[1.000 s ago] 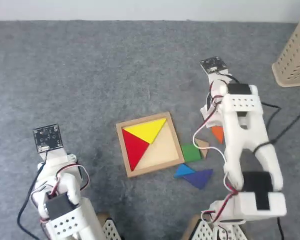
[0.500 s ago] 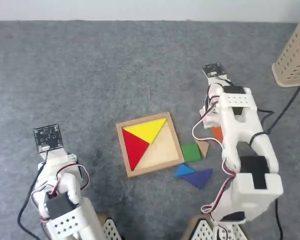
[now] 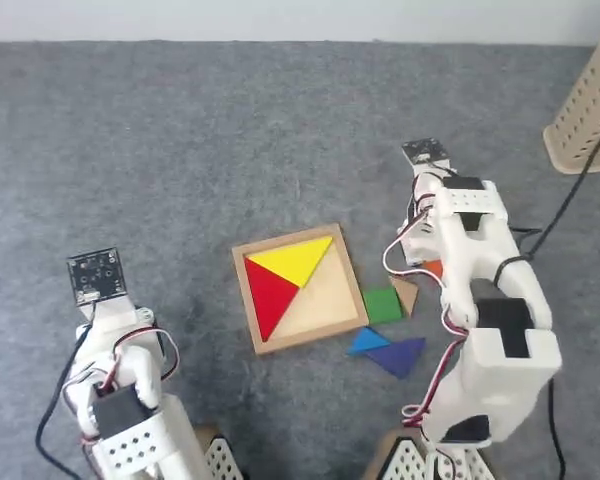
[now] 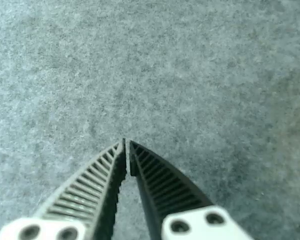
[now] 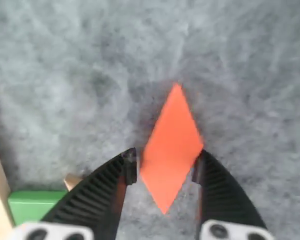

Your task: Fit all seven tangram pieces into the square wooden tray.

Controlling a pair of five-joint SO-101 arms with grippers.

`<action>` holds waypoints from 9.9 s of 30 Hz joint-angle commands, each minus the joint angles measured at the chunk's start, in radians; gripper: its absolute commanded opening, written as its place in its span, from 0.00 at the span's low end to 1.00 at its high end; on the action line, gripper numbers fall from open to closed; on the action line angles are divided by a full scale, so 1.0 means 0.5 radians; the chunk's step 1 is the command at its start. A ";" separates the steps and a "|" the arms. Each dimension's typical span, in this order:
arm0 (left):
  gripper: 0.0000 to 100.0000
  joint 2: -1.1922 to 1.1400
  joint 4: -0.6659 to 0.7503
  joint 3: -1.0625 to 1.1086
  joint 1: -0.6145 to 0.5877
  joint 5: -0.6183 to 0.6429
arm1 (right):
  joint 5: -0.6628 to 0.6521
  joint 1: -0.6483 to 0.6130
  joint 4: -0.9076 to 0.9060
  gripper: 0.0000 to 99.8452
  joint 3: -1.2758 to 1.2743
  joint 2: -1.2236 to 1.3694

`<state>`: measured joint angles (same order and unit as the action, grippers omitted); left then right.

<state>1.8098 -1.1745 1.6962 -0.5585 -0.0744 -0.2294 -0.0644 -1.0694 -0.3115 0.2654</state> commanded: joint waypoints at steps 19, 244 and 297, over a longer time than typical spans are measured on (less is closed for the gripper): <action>0.01 0.015 -0.012 -0.020 0.009 0.028 | 0.025 -0.149 -0.029 0.02 -0.203 -0.713; 0.01 0.015 -0.012 -0.020 0.006 0.028 | -0.347 -0.204 -0.063 0.16 -0.657 -0.793; 0.01 0.015 -0.012 -0.020 0.006 0.028 | -0.697 -0.913 -0.278 0.01 -0.273 -0.993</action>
<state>1.8098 -1.1745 1.6962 -0.5585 -0.0744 -0.4396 -0.3851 -1.1937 -0.4956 -0.1749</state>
